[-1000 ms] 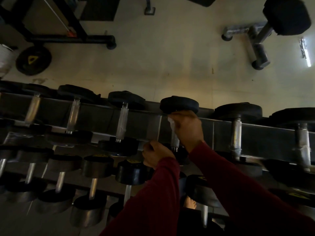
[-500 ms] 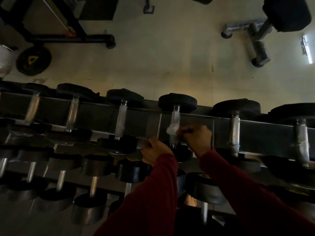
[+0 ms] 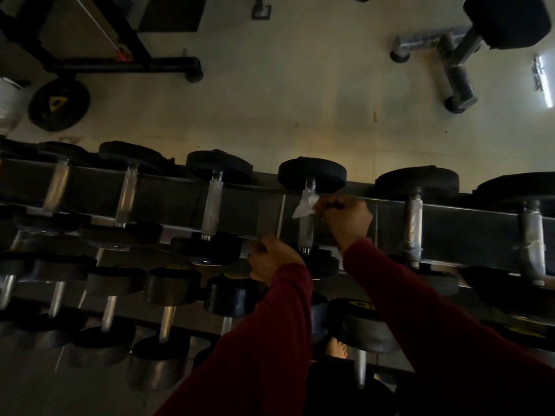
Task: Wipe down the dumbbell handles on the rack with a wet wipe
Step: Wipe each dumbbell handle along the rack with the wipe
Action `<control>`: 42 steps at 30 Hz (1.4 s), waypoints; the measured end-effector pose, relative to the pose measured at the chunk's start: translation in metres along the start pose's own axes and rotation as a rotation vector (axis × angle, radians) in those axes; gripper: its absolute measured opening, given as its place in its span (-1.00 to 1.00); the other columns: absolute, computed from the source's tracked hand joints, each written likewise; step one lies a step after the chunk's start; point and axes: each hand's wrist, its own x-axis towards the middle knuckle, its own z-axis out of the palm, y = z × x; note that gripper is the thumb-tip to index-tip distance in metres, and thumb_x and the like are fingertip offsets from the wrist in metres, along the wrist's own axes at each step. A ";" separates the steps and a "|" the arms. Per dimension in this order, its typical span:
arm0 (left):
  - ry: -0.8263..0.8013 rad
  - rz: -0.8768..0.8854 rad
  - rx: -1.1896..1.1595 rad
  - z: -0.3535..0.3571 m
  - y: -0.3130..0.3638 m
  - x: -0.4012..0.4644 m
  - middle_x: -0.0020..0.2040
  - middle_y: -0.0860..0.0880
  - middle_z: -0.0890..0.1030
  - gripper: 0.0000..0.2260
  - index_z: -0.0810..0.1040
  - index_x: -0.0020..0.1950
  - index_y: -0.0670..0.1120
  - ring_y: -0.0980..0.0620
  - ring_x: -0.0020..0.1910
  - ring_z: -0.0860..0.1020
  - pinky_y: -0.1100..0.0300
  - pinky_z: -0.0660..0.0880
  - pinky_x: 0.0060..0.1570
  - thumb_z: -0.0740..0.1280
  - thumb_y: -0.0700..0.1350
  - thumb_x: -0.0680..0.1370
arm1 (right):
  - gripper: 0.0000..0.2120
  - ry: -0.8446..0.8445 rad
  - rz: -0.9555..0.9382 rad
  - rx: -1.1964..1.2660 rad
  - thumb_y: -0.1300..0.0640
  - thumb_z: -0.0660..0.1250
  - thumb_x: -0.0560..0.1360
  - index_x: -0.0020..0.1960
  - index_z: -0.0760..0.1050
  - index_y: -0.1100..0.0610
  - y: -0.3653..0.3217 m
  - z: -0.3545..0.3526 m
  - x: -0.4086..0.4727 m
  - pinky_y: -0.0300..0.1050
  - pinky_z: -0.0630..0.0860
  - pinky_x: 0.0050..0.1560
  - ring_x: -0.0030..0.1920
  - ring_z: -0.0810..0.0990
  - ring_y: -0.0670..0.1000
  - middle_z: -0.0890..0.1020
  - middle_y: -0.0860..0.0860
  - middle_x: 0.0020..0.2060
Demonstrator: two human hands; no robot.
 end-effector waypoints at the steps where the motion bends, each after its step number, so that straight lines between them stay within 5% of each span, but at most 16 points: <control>1: 0.008 -0.002 0.001 0.001 -0.001 0.001 0.09 -0.17 0.56 -0.79 0.59 0.06 -0.11 -0.17 0.21 0.41 0.17 0.20 -0.03 0.24 -0.03 0.58 | -0.94 -0.037 -0.017 -0.049 0.08 0.47 0.49 -0.12 0.60 -0.03 0.006 -0.001 -0.006 -0.13 0.60 0.10 -0.09 0.63 -0.17 0.68 -0.10 -0.09; 4: 0.004 0.019 0.002 0.002 -0.001 0.001 0.06 -0.13 0.54 -0.84 0.58 0.00 -0.05 -0.15 0.18 0.42 0.15 0.23 0.02 0.25 -0.03 0.56 | -0.92 -0.229 -0.067 -0.211 0.11 0.44 0.52 0.01 0.64 0.05 0.022 -0.005 -0.028 -0.16 0.61 0.09 -0.03 0.67 -0.13 0.70 -0.01 0.02; 7: -0.015 0.049 0.001 0.004 -0.004 0.004 0.03 -0.11 0.57 -0.89 0.49 -0.20 0.08 -0.16 0.14 0.47 0.11 0.32 0.03 0.25 0.02 0.52 | -0.84 -0.318 -0.322 -0.469 0.19 0.39 0.55 0.10 0.65 0.06 0.020 -0.007 -0.025 -0.09 0.58 0.18 0.08 0.66 -0.02 0.68 0.02 0.09; 10: -0.010 0.065 0.057 0.001 -0.003 0.005 0.08 -0.17 0.60 -0.76 0.61 0.01 -0.08 -0.19 0.14 0.48 0.15 0.28 0.00 0.22 0.00 0.54 | -0.82 -0.254 -0.561 -0.628 0.12 0.27 0.60 0.08 0.63 0.07 -0.001 0.001 -0.004 -0.12 0.55 0.14 0.07 0.60 -0.01 0.61 0.03 0.10; 14: -0.030 0.064 0.110 -0.003 0.000 0.002 0.12 -0.20 0.60 -0.69 0.60 0.10 -0.12 -0.22 0.16 0.47 0.14 0.27 0.02 0.16 0.01 0.56 | -0.83 -0.170 -0.643 -0.746 0.09 0.30 0.58 0.08 0.62 0.10 -0.013 0.016 0.018 -0.35 0.42 -0.08 0.07 0.58 0.01 0.57 0.02 0.06; 19: -0.093 0.055 0.266 -0.010 0.010 -0.003 0.22 -0.19 0.55 -0.66 0.58 0.19 -0.12 -0.22 0.24 0.38 0.07 0.24 0.14 0.12 0.00 0.60 | -0.74 -0.460 -0.555 -0.787 0.00 0.33 0.58 0.18 0.55 0.13 0.002 -0.002 -0.003 -0.14 0.57 0.10 0.02 0.64 -0.02 0.64 0.07 0.07; 23: -0.318 0.359 0.703 -0.024 0.010 -0.001 0.27 -0.16 0.52 -0.64 0.56 0.23 -0.06 -0.16 0.31 0.34 -0.03 0.20 0.26 0.07 0.05 0.63 | -0.85 -0.334 -0.236 -0.401 0.16 0.35 0.58 0.10 0.64 0.05 0.014 -0.032 -0.019 -0.27 0.57 0.04 -0.05 0.64 -0.17 0.68 -0.05 0.07; 26: -0.535 0.923 1.114 -0.045 0.010 0.002 0.14 -0.03 0.55 -0.71 0.56 0.09 0.06 -0.12 0.25 0.36 -0.07 0.24 0.22 0.08 0.11 0.63 | -0.77 -0.263 0.231 0.197 0.26 0.26 0.60 0.12 0.60 0.01 0.014 -0.058 -0.026 -0.04 0.66 0.04 -0.02 0.71 -0.03 0.67 0.02 0.10; 29: -0.739 1.520 1.324 -0.060 0.018 0.001 0.07 0.03 0.52 -0.62 0.52 0.09 0.06 -0.03 0.16 0.40 -0.03 0.32 0.14 0.02 0.24 0.60 | -0.77 -0.255 0.464 0.440 0.26 0.22 0.62 0.17 0.58 0.07 0.010 -0.074 -0.027 -0.07 0.64 0.08 0.02 0.69 0.04 0.65 0.11 0.12; 31: -0.868 1.768 1.492 -0.053 0.025 -0.009 0.12 -0.01 0.51 -0.51 0.51 0.19 0.00 -0.05 0.15 0.43 -0.04 0.39 0.08 0.07 0.32 0.55 | -0.77 -0.194 0.584 0.576 0.25 0.22 0.62 0.23 0.54 0.14 0.006 -0.079 -0.029 -0.12 0.63 0.04 0.01 0.65 0.04 0.61 0.19 0.13; 34: -0.861 1.915 1.914 -0.025 0.027 -0.034 0.19 -0.08 0.52 -0.53 0.48 0.30 -0.07 -0.12 0.17 0.46 -0.04 0.48 0.02 0.29 0.20 0.51 | -0.77 -0.115 0.629 0.795 0.31 0.21 0.59 0.23 0.48 0.21 0.003 -0.088 -0.035 -0.11 0.61 0.02 0.01 0.61 0.07 0.56 0.24 0.14; 37: -0.745 1.855 2.343 -0.001 0.018 -0.057 0.24 -0.20 0.53 -0.66 0.48 0.30 -0.19 -0.22 0.19 0.52 -0.09 0.56 0.06 0.35 -0.09 0.57 | -0.83 -0.121 0.583 0.824 0.23 0.32 0.55 0.13 0.49 0.16 0.004 -0.098 -0.037 -0.12 0.60 0.07 0.11 0.61 0.11 0.59 0.17 0.11; 42: -0.809 1.928 2.394 0.009 0.010 -0.065 0.22 -0.18 0.55 -0.74 0.50 0.25 -0.22 -0.21 0.18 0.55 -0.07 0.56 0.11 0.29 -0.14 0.60 | -0.77 -0.138 0.476 0.831 0.24 0.34 0.56 0.21 0.54 0.16 0.021 -0.111 -0.035 -0.09 0.60 0.07 0.16 0.63 0.07 0.63 0.11 0.16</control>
